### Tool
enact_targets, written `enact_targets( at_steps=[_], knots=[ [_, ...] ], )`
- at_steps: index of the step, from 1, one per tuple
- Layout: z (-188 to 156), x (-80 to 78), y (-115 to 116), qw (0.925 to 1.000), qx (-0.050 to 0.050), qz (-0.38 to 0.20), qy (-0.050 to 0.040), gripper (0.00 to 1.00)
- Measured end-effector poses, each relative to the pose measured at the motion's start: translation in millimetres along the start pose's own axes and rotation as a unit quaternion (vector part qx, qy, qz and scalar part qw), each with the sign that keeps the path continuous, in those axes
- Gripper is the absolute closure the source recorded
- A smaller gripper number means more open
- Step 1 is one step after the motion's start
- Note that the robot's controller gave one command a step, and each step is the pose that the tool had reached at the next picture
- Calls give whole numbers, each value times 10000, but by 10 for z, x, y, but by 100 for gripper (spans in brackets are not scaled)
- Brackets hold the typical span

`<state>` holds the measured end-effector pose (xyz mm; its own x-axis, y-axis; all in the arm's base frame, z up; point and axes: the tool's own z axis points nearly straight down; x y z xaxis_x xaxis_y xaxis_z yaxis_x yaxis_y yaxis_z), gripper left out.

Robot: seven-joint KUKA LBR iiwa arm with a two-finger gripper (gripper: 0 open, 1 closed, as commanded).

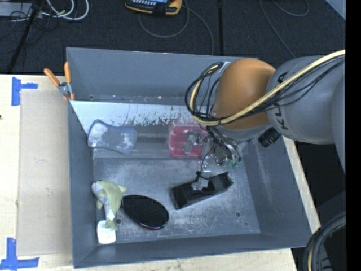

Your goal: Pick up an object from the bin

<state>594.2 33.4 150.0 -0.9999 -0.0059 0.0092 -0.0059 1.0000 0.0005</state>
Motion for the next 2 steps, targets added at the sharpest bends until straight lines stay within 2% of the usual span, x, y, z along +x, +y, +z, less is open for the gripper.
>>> enact_targets(
  at_steps=[1, 2],
  knots=[
    [-46, -16, -1, 10000, -1, 2, -37, 0],
    [344, 62, -139, 9998, -2, -189, -59, 0]
  ],
)
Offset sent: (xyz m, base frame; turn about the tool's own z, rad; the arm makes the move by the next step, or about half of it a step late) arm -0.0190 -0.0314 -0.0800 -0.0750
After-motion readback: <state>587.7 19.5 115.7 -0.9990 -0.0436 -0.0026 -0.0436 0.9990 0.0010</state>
